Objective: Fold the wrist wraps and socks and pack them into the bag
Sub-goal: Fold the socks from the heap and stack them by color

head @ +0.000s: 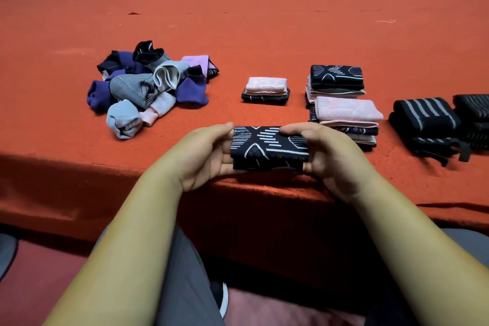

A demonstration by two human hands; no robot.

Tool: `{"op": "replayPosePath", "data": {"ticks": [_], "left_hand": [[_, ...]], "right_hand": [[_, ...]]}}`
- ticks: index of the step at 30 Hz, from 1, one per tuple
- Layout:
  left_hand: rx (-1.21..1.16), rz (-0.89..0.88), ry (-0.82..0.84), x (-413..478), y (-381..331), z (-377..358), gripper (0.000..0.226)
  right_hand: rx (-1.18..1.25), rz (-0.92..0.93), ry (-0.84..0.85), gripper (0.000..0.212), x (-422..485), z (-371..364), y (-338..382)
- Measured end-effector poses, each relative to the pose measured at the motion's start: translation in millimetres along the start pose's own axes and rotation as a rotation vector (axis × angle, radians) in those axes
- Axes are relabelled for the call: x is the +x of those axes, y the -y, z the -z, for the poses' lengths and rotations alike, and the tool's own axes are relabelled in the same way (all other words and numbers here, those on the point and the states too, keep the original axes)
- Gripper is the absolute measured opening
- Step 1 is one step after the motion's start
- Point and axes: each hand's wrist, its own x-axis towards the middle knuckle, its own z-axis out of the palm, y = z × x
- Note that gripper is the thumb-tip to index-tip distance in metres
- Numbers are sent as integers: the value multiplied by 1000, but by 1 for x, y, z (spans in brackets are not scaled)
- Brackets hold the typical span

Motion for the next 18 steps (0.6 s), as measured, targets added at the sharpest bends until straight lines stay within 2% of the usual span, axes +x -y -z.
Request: {"op": "replayPosePath", "data": {"ticks": [2,4,7,10,12,15,18], "left_hand": [[53,-25,23,-2,1,1,52],[108,-116,29,-4,2,0,42],[31,-221,-59,-3,1,0,34],[10,-273,-166,1,-1,0,38],[10,-322,-216,3,0,-2,38],[-25,-375,-279,7,-2,-1,34],[4,-345,-244,8,-4,-1,31]], "right_hand": [[-78,38,-15,27,-2,-5,1],[-206,93,-60,35,-4,-7,0],[-434,250,-146,31,-6,-12,-1],[-473,330,-279,22,-4,-23,-2],[-533,343,-368,22,-2,-28,-4],[-508,259,-372,29,1,-30,-8],[-538,218,-402,28,7,-29,-11]]}}
